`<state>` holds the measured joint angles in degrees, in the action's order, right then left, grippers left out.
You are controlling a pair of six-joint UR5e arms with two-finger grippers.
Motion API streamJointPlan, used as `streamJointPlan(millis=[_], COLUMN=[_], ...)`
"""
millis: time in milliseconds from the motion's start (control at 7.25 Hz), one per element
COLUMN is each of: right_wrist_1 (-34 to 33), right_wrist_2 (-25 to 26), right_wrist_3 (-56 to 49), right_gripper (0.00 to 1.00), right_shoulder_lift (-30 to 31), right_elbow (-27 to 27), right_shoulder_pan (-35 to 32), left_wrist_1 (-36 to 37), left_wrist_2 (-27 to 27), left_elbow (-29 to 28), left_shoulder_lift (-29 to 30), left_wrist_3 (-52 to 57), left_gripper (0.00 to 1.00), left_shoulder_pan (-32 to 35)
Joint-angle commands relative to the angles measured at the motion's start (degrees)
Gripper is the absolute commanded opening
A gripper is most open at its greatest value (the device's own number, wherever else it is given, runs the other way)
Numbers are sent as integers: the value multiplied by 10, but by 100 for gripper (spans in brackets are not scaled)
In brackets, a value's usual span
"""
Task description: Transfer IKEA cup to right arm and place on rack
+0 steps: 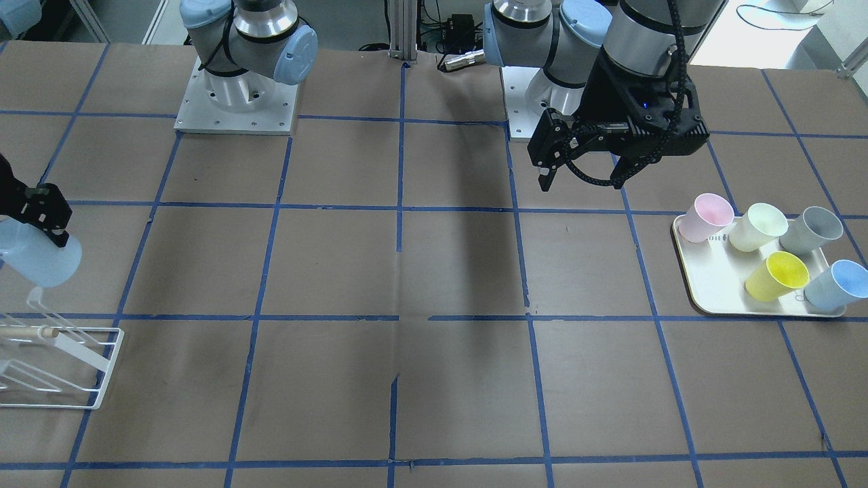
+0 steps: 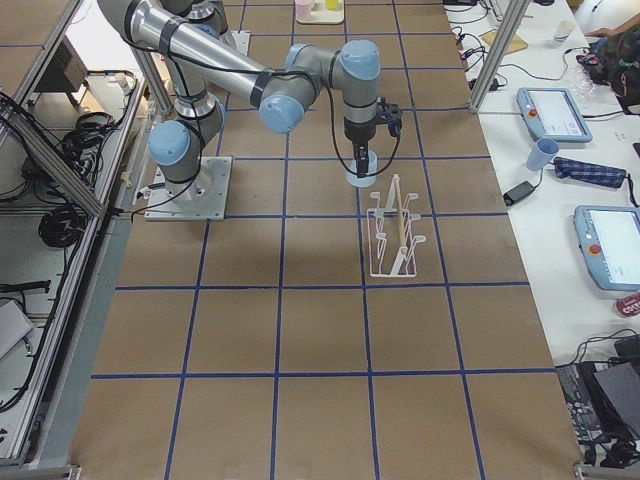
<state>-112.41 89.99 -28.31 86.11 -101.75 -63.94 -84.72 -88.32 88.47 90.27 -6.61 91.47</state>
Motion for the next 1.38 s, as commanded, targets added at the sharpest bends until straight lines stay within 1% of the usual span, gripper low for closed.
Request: streamJointPlan(millis=[0, 552, 690, 828, 1241], right_wrist_1=[-33, -42, -79, -85, -84], right_wrist_2=[-1, -3, -1, -2, -6], right_wrist_3=[-17, -17, -17, -17, -11], right_gripper=[57, 57, 57, 57, 57], right_shoulder_lift=[-27, -40, -52, -65, -74], right_elbow=[1, 6, 2, 1, -1], right_shoulder_pan=[11, 11, 11, 11, 11], left_wrist_1=[3, 3, 3, 3, 3], left_wrist_2=[0, 1, 1, 1, 2], left_elbow=[0, 0, 0, 0, 0], left_shoulder_lift=[-1, -1, 0, 0, 0], left_wrist_3=[1, 0, 0, 0, 0], left_gripper=[100, 100, 100, 100, 100], left_shoulder_pan=[0, 0, 0, 0, 0])
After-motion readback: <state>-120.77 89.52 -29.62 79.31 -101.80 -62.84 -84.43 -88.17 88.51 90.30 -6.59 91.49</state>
